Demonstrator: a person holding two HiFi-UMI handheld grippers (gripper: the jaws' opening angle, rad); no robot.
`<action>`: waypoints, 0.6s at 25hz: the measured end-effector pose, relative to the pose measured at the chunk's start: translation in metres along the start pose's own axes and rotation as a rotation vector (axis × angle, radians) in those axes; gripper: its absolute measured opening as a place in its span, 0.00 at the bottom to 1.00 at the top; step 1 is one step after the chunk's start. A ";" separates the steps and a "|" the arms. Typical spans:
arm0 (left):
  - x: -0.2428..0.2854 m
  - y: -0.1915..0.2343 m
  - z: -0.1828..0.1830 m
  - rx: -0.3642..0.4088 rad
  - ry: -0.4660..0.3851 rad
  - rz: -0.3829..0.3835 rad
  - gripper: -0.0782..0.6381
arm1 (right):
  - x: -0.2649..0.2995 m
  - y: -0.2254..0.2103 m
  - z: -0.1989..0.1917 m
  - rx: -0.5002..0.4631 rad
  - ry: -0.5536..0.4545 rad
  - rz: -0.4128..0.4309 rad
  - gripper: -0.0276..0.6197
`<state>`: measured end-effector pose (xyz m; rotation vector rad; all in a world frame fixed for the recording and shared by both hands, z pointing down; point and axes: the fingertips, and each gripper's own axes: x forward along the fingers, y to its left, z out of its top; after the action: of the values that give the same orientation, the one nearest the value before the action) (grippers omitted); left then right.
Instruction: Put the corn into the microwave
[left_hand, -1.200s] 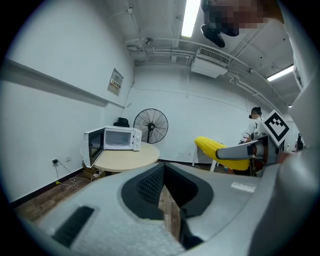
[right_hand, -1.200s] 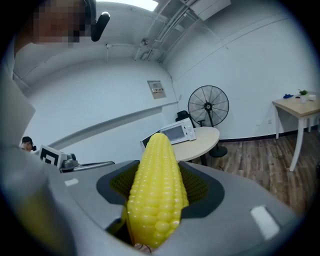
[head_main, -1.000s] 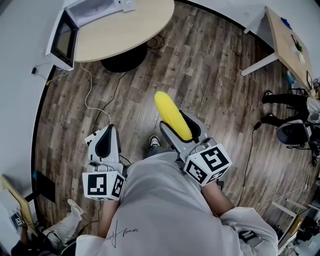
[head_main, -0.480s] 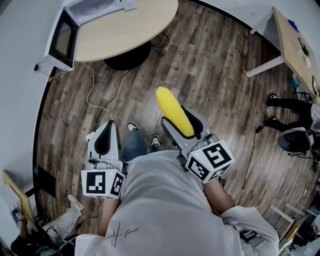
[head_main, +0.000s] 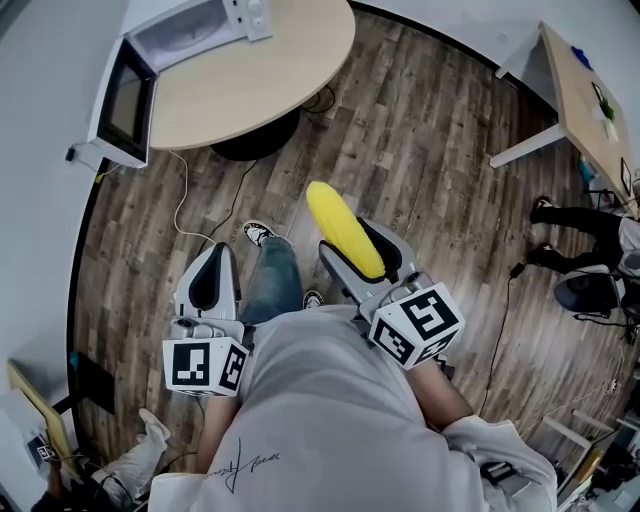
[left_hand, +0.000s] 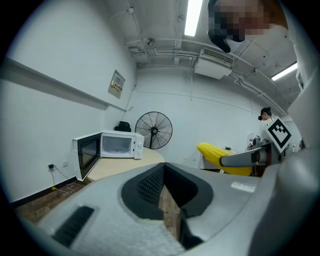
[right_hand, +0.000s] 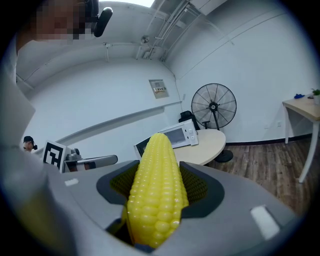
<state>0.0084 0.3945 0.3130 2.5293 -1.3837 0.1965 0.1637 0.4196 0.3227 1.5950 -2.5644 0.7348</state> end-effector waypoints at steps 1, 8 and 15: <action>0.006 0.005 0.003 -0.001 -0.003 -0.003 0.11 | 0.006 -0.001 0.004 -0.005 -0.002 0.000 0.45; 0.051 0.050 0.028 -0.008 -0.016 -0.009 0.11 | 0.068 -0.007 0.031 -0.015 0.008 0.005 0.45; 0.094 0.108 0.048 -0.037 -0.020 0.011 0.10 | 0.138 -0.008 0.055 -0.023 0.023 0.014 0.45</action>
<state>-0.0321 0.2485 0.3057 2.5005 -1.3951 0.1468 0.1169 0.2784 0.3139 1.5553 -2.5610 0.7174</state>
